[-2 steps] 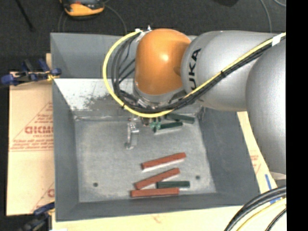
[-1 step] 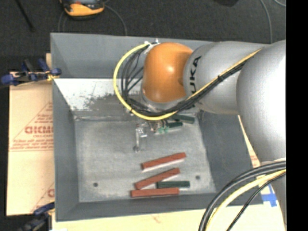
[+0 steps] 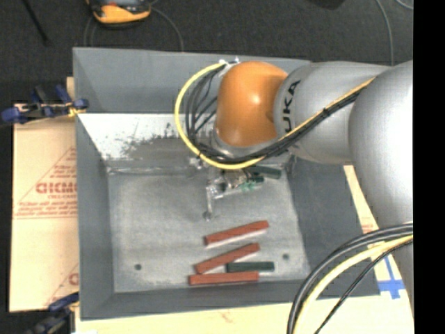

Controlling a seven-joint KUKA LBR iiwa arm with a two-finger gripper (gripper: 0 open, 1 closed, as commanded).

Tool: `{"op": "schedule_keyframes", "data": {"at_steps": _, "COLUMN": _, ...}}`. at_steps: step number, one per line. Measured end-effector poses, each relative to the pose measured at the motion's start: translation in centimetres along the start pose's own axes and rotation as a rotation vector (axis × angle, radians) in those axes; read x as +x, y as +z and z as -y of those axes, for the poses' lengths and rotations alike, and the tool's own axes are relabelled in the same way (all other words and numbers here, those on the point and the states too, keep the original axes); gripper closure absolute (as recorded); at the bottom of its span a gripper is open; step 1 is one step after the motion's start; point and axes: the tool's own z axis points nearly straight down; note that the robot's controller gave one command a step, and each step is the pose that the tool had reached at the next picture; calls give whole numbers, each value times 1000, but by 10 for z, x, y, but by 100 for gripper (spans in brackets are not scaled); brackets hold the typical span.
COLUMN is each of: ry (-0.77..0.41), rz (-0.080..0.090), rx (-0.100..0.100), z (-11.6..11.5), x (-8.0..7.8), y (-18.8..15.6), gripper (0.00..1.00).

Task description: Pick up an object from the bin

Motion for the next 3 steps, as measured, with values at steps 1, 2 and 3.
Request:
{"op": "schedule_keyframes", "data": {"at_steps": 1, "ry": -55, "rz": 29, "rx": 3, "z": 22, "x": 35, "y": 6, "gripper": 0}}
{"op": "schedule_keyframes", "data": {"at_steps": 2, "ry": -233, "rz": 6, "rx": 0, "z": 51, "x": 68, "y": 37, "gripper": 0}}
{"op": "schedule_keyframes", "data": {"at_steps": 3, "ry": 48, "rz": 13, "rx": -1, "z": 47, "x": 88, "y": 40, "gripper": 100}}
